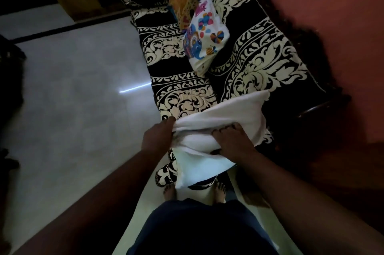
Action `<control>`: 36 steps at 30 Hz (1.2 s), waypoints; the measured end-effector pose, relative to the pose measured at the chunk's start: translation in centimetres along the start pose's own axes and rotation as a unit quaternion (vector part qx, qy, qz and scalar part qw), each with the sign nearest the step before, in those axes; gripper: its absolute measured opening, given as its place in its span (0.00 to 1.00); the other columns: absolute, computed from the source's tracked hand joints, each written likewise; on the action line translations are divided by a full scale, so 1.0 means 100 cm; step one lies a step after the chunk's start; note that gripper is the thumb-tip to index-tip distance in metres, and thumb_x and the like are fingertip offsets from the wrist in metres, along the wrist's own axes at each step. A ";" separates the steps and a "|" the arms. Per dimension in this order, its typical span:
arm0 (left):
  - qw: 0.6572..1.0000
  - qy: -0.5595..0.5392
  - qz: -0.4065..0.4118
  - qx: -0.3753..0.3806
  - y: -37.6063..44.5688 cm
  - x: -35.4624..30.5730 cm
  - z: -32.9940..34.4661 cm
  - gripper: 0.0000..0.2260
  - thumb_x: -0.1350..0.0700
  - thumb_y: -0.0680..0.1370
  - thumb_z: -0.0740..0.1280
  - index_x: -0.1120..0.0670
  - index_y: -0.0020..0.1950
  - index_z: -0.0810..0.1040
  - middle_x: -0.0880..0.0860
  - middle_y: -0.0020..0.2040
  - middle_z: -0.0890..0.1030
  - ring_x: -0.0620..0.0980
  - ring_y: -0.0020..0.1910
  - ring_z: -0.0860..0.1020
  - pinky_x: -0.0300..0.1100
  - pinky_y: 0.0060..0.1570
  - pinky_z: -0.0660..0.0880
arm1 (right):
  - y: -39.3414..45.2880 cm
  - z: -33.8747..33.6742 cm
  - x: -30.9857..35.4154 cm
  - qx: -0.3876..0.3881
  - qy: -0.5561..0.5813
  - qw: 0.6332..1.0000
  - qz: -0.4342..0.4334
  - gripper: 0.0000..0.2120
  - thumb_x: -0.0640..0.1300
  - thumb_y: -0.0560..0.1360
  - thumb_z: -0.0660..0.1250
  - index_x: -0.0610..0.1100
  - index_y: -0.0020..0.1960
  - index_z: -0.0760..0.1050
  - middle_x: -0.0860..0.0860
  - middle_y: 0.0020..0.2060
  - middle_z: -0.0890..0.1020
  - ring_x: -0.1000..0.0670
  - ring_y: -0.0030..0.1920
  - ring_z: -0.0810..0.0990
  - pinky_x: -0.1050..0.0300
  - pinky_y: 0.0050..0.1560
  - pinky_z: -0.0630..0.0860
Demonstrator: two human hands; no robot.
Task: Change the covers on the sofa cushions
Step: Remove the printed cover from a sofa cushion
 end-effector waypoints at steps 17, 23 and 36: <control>0.937 -0.286 0.034 0.199 0.041 -0.083 0.033 0.33 0.38 0.77 0.69 0.50 0.78 0.65 0.51 0.72 0.73 0.52 0.68 0.73 0.39 0.62 0.67 | -0.013 -0.015 0.044 -0.036 0.034 0.981 -0.186 0.13 0.51 0.69 0.64 0.56 0.53 0.76 0.55 0.45 0.81 0.46 0.49 0.80 0.48 0.52 0.61; 0.957 -0.215 0.044 0.190 0.047 -0.108 0.057 0.21 0.40 0.81 0.63 0.47 0.71 0.72 0.53 0.65 0.79 0.55 0.62 0.78 0.41 0.56 0.71 | -0.025 -0.012 0.031 0.011 0.128 0.985 -0.114 0.24 0.64 0.63 0.69 0.57 0.57 0.78 0.55 0.57 0.79 0.49 0.62 0.73 0.43 0.62 0.64; 0.973 -0.125 0.132 0.144 0.086 -0.193 0.045 0.23 0.43 0.80 0.63 0.43 0.75 0.67 0.53 0.68 0.76 0.55 0.62 0.77 0.49 0.54 0.77 | -0.053 0.023 -0.050 -0.110 0.422 0.825 0.360 0.55 0.52 0.68 0.80 0.46 0.82 0.48 0.41 0.80 0.49 0.44 0.80 0.51 0.52 0.77 0.58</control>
Point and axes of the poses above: each hand's wrist, its own y-axis towards the middle knuckle, its own z-axis out of the palm, x = y × z, the point moved 10 cm from there along y, towards the middle knuckle
